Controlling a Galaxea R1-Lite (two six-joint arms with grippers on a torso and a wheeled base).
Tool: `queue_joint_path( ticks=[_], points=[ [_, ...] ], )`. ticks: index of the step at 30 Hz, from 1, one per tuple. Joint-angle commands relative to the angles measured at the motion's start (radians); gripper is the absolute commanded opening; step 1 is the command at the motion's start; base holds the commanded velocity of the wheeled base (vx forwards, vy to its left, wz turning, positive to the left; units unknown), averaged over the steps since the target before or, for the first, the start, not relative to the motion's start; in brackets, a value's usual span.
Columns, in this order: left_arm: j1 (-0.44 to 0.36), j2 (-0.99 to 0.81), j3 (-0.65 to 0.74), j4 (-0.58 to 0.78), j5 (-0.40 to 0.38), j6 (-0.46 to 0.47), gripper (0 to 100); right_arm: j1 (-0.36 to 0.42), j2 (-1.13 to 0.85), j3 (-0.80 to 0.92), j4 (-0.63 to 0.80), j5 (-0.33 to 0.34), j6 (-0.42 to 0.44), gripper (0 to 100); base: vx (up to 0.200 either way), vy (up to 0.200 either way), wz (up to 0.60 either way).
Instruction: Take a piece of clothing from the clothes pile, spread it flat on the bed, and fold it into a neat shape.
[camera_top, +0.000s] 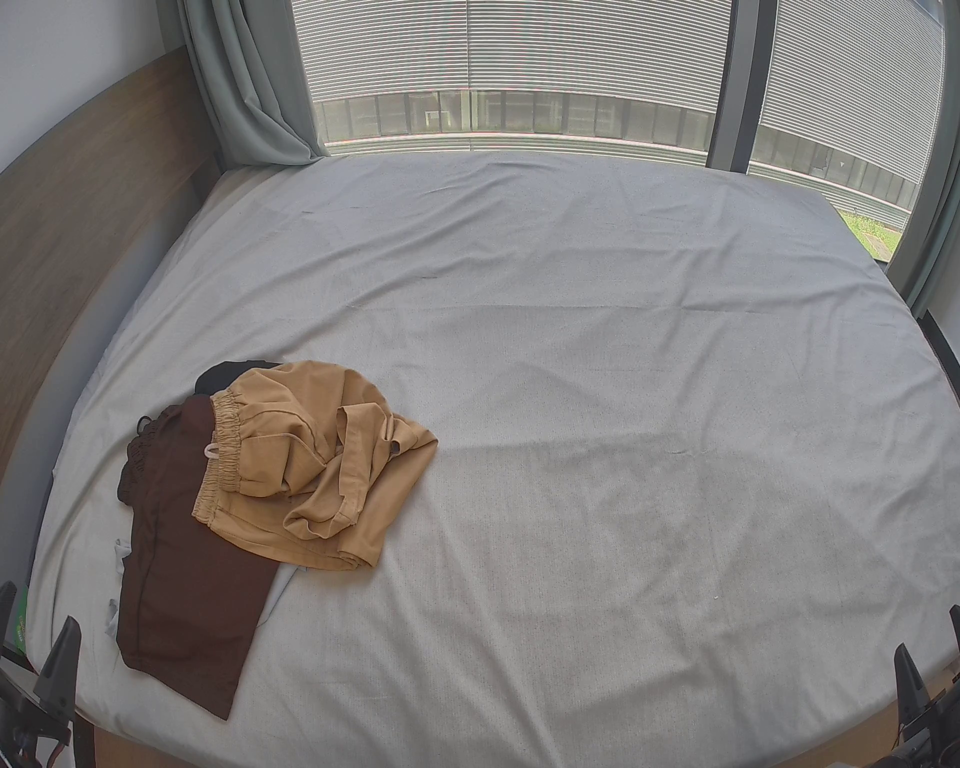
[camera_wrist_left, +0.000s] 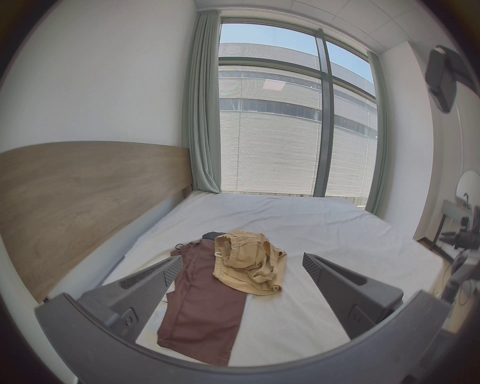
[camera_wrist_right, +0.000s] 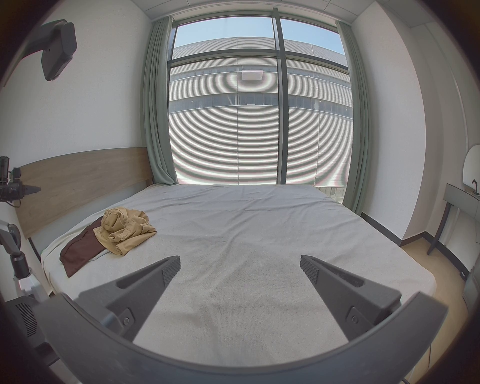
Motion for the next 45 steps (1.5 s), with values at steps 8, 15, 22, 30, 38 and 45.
queue_joint_path(
  ticks=[8, 15, 22, 30, 38, 45],
  points=[
    [-0.038, 0.232, -0.103, -0.011, -0.108, -0.198, 100, 0.002, -0.015, 0.018, 0.000, 0.000, -0.001, 100, 0.000, 0.000, 0.00],
    [-0.036, 0.373, -0.127, -0.041, -0.148, -0.208, 100, 0.002, -0.016, 0.018, 0.000, 0.000, 0.000, 100, 0.000, 0.000, 0.00],
    [-0.030, 0.480, -0.126, -0.115, -0.216, -0.210, 100, 0.002, -0.016, 0.018, 0.000, 0.000, 0.000, 100, 0.000, 0.000, 0.00],
    [0.007, 0.577, -0.153, -0.139, -0.358, -0.242, 100, 0.002, -0.016, 0.018, 0.000, 0.000, 0.000, 100, 0.000, 0.000, 0.00],
    [0.142, 0.713, -0.150, -0.264, -0.555, -0.239, 100, 0.002, -0.016, 0.018, 0.000, 0.000, 0.000, 100, 0.000, 0.000, 0.00],
    [0.211, 0.830, -0.146, -0.348, -0.634, -0.239, 100, 0.002, -0.015, 0.018, 0.000, 0.000, 0.000, 100, 0.000, 0.000, 0.00]
  ],
)
